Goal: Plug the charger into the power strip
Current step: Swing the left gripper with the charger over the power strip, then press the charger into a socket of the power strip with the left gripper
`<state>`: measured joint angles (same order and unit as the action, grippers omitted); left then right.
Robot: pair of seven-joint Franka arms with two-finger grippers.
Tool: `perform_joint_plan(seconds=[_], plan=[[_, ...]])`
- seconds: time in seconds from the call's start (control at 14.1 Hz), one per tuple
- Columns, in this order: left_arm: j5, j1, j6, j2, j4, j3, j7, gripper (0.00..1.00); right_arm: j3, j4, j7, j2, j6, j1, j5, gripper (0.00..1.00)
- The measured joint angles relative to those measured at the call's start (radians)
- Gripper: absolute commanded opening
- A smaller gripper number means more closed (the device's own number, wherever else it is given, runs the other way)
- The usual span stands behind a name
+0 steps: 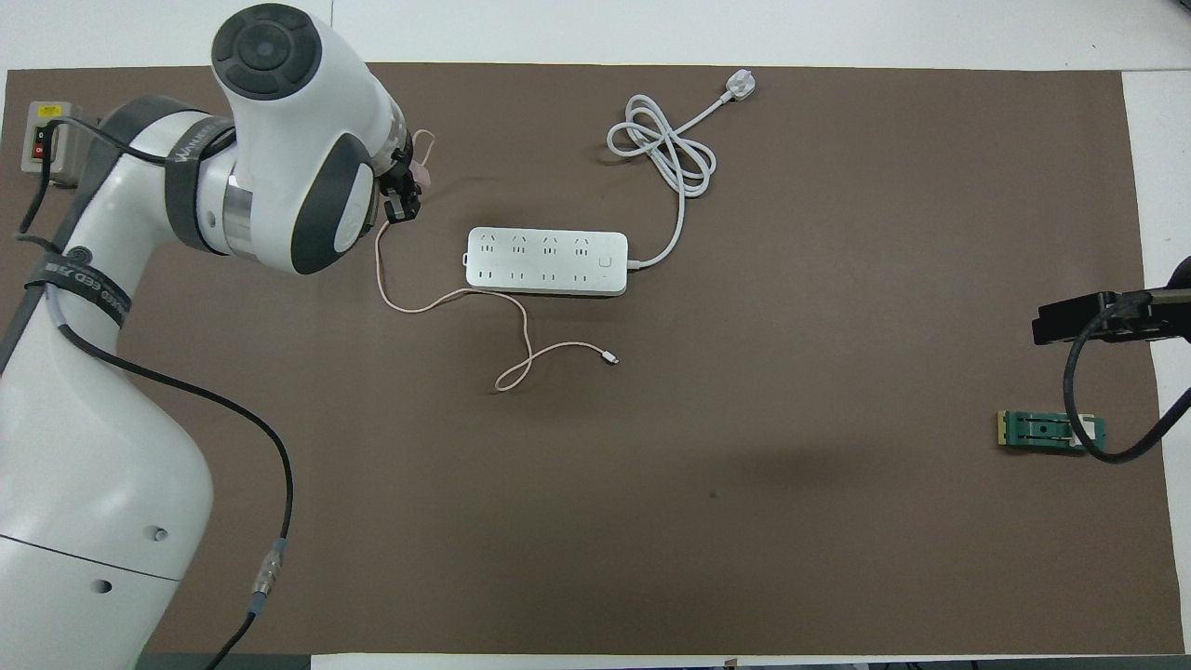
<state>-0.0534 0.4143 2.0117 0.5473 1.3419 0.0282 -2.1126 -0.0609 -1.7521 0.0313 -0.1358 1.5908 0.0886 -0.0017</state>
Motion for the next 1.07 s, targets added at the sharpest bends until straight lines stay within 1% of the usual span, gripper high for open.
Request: perform_joint_plan(seconds=[0.21, 0.43, 0.64, 0.85, 1.07], plan=[[0.017, 0.072, -0.006, 0.005, 0.004, 0.000, -0.006, 0.00, 0.000, 0.000, 0.000, 0.000, 0.000, 0.000, 0.000, 1.00], [0.020, 0.124, 0.000, 0.016, 0.054, 0.000, -0.007, 0.00, 0.000, 0.000, 0.000, 0.000, 0.000, 0.000, 0.000, 1.00], [0.020, 0.136, 0.023, 0.011, 0.129, 0.002, 0.018, 0.00, 0.000, 0.000, 0.000, 0.000, 0.000, 0.000, 0.000, 1.00], [0.020, 0.137, 0.036, -0.022, 0.195, 0.002, 0.069, 0.00, 0.000, 0.000, 0.000, 0.000, 0.000, 0.000, 0.000, 1.00], [0.020, 0.136, 0.037, -0.045, 0.230, 0.012, 0.108, 0.00, 0.000, 0.000, 0.000, 0.000, 0.000, 0.000, 0.000, 1.00]])
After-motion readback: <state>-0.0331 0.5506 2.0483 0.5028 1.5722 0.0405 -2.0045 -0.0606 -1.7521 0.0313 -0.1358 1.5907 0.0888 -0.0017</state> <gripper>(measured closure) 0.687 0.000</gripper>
